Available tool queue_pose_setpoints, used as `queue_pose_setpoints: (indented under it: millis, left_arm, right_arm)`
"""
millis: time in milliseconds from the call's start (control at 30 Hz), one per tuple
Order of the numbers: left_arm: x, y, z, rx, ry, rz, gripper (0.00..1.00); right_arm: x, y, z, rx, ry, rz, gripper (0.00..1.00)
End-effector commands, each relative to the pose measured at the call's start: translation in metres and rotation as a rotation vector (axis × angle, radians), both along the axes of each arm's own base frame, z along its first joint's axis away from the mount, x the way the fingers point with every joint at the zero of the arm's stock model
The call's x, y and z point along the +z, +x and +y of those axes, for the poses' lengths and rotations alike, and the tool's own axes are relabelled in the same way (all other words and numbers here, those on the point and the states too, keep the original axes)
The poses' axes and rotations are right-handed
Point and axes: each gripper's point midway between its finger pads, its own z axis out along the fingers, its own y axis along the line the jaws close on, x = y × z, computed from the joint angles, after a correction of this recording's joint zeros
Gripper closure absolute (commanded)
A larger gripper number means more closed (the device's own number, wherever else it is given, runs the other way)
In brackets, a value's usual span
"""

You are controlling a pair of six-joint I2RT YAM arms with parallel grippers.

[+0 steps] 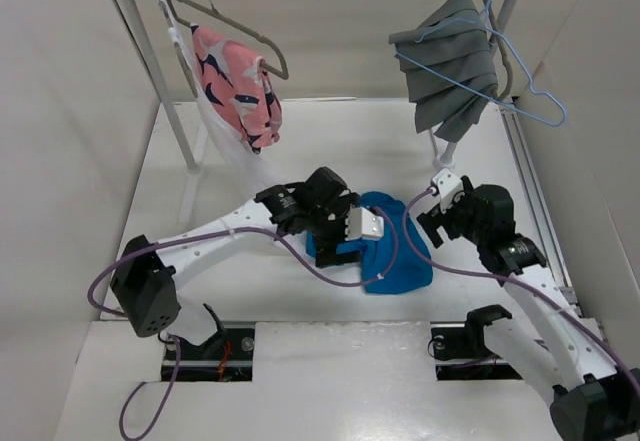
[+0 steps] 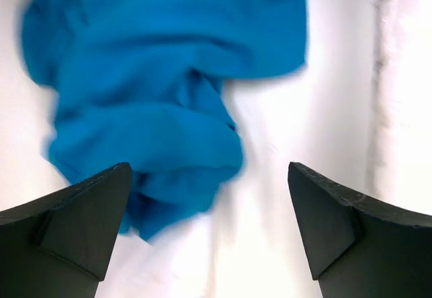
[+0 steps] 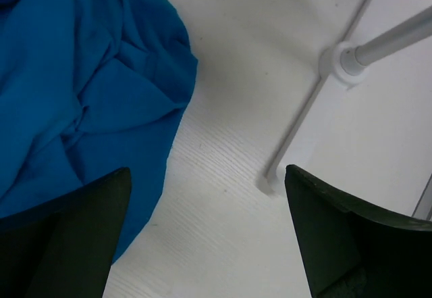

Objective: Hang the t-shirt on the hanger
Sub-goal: Move the tshirt to the center of the board

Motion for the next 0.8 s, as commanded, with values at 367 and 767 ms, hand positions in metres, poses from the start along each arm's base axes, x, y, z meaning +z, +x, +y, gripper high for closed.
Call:
queue_pose_setpoints:
  millis: [367, 767]
  left_arm:
    - [-0.008, 0.054, 0.069, 0.493, -0.125, 0.248, 0.0]
    - [-0.069, 0.057, 0.092, 0.517, 0.001, 0.249, 0.0]
  right_arm:
    - [0.004, 0.028, 0.162, 0.584, 0.104, -0.004, 0.0]
    - [-0.065, 0.04, 0.168, 0.574, 0.065, 0.187, 0.36]
